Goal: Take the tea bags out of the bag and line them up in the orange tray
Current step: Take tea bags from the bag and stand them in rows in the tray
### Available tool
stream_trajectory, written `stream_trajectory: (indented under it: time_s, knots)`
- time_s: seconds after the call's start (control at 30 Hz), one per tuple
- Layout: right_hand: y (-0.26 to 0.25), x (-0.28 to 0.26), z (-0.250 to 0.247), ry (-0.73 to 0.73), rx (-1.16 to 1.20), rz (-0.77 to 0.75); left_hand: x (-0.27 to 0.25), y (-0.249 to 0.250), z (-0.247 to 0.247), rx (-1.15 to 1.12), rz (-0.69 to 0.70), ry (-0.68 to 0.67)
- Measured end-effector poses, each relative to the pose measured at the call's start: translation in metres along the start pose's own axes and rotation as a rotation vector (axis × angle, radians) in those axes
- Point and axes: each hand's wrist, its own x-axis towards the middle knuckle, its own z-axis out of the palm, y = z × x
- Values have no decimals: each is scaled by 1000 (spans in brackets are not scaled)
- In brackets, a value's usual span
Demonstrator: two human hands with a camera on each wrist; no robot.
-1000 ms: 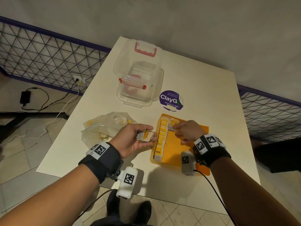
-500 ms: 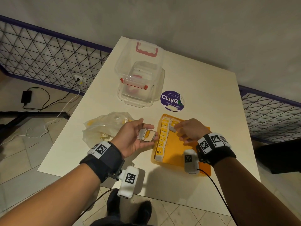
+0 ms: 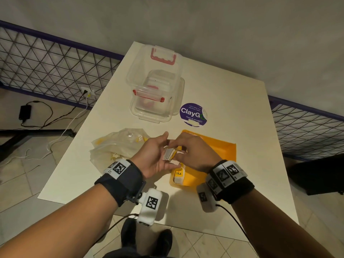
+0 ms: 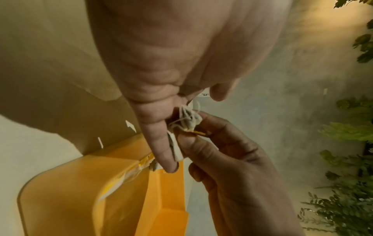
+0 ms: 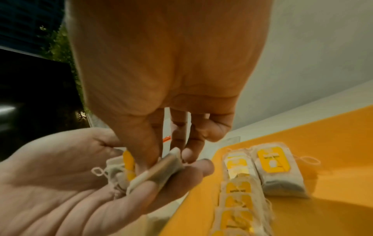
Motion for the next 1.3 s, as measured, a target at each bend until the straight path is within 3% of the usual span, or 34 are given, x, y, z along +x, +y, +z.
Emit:
stream_trajectory:
  time_s: [0.5, 0.6, 0.77, 1.0, 1.17, 1.23, 1.3]
  knots:
    - [-19, 5, -3, 114, 614, 161, 2, -2, 7, 102, 149, 142]
    - [-17, 6, -6, 148, 547, 188, 4, -2, 4, 149, 181, 161]
    - [-13, 6, -27, 130, 471, 268, -3, 0, -3, 214, 257, 66]
    - [-8, 7, -34, 178, 574, 316, -2, -2, -6, 317, 379, 98]
    - [-7, 5, -30, 236, 552, 287, 0, -2, -5, 324, 370, 114]
    - [1, 7, -35, 320, 370, 259, 1, -2, -6, 308, 330, 152]
    - [10, 6, -43, 355, 19, 245, 1, -2, -8, 287, 292, 184]
